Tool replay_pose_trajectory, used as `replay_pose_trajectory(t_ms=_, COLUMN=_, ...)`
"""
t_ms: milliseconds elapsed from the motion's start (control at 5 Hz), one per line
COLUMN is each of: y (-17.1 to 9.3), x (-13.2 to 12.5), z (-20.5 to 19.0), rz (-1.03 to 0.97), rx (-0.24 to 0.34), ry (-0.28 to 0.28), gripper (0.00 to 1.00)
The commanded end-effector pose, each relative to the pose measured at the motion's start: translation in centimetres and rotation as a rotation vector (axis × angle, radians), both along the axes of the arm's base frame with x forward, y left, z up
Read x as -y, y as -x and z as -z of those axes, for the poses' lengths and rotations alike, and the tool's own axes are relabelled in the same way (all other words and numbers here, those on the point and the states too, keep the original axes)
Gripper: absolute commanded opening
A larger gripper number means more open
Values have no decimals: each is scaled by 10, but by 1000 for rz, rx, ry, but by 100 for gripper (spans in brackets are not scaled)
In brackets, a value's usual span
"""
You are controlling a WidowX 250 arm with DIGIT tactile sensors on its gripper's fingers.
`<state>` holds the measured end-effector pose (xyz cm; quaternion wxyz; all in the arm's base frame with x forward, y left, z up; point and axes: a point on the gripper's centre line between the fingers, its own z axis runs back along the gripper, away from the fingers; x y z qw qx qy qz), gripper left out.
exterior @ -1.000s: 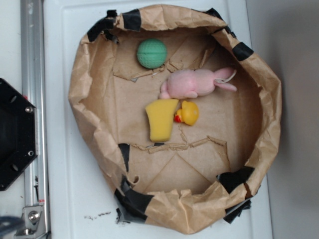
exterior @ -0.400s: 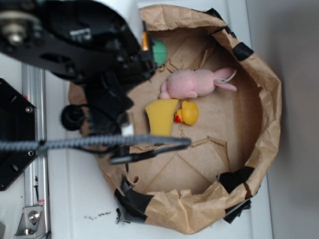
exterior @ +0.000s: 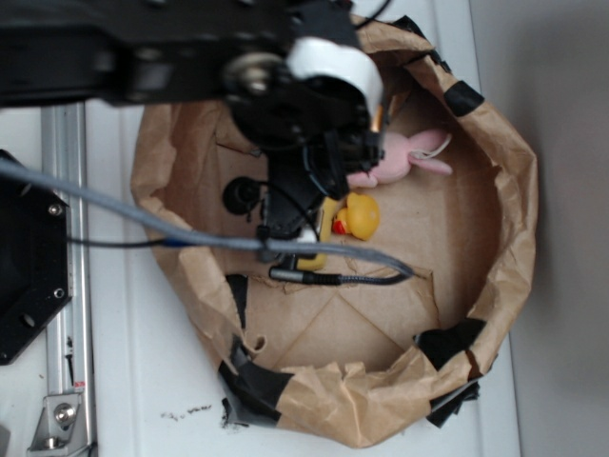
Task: Grab the green ball.
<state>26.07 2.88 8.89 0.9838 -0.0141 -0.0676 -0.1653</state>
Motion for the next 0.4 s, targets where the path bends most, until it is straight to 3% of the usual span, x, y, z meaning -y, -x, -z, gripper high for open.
replay_pose_trajectory(t_ms=0, y=10, x=-3, z=3, rz=228, rx=-26, ry=-86, gripper=100)
replay_pose_trajectory(t_ms=200, y=14, x=-30, z=3, rz=225, rx=-45, ry=-120, gripper=100)
